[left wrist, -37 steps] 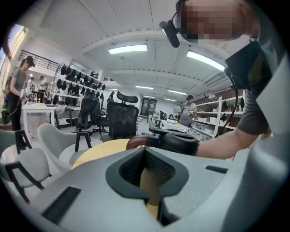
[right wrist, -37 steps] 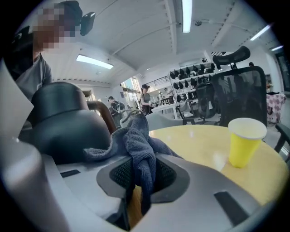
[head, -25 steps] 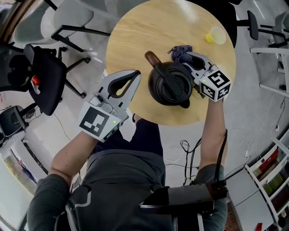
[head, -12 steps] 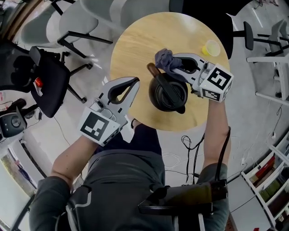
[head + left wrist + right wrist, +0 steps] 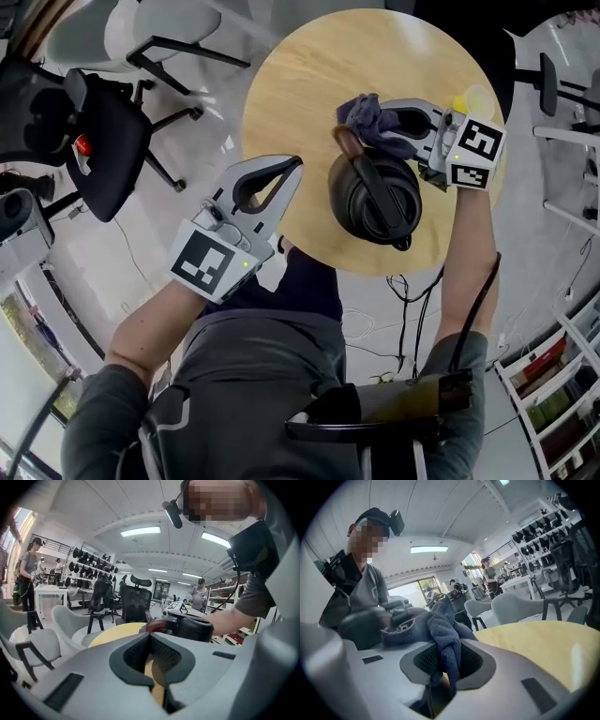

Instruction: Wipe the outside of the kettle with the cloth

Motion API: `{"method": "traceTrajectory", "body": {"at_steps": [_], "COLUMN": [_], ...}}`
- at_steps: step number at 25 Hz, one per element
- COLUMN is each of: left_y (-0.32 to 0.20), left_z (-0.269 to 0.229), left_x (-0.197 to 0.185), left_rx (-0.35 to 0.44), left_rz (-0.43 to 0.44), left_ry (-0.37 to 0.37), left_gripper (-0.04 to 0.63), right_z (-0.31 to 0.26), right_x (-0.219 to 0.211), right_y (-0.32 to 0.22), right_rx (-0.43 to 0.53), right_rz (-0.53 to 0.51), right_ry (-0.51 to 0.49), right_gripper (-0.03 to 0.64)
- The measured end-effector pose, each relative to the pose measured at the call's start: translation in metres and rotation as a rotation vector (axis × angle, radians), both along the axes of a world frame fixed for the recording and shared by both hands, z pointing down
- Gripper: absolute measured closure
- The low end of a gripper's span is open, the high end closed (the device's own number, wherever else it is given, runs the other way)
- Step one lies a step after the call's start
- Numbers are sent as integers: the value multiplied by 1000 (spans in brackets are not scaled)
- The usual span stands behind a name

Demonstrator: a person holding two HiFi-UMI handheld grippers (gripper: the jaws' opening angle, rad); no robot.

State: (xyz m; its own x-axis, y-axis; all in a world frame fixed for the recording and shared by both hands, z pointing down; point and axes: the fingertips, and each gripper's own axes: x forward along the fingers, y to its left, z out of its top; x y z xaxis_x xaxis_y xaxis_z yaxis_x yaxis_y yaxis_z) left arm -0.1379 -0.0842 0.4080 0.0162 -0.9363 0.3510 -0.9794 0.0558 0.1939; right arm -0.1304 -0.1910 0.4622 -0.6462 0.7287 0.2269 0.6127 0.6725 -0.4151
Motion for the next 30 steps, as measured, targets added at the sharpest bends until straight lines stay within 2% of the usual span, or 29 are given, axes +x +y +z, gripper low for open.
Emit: {"method": "traceTrajectory", "body": {"at_steps": [6, 13, 17, 20, 25, 30], "left_y": [10, 15, 22, 22, 21, 19], "left_z": [17, 22, 28, 27, 2, -36], "left_x": [-9, -6, -9, -14, -18, -22], "left_rx": [-54, -74, -86, -80, -30, 19], "left_rz": [-40, -33, -31, -32, -10, 31], "left_ry": [9, 18, 18, 13, -19, -30], "left_gripper": [586, 586, 586, 586, 586, 586], "right_z": [45, 86, 92, 89, 57, 12], "right_x": [-3, -1, -2, -6, -7, 2], "right_y": [7, 7, 11, 6, -8, -22], "right_rx": [44, 233, 289, 258, 101, 123], "right_rz": [-75, -122, -144, -95, 80, 222], "right_ry": [74, 132, 135, 130, 97, 83], "right_gripper": [522, 522, 522, 522, 522, 520]}}
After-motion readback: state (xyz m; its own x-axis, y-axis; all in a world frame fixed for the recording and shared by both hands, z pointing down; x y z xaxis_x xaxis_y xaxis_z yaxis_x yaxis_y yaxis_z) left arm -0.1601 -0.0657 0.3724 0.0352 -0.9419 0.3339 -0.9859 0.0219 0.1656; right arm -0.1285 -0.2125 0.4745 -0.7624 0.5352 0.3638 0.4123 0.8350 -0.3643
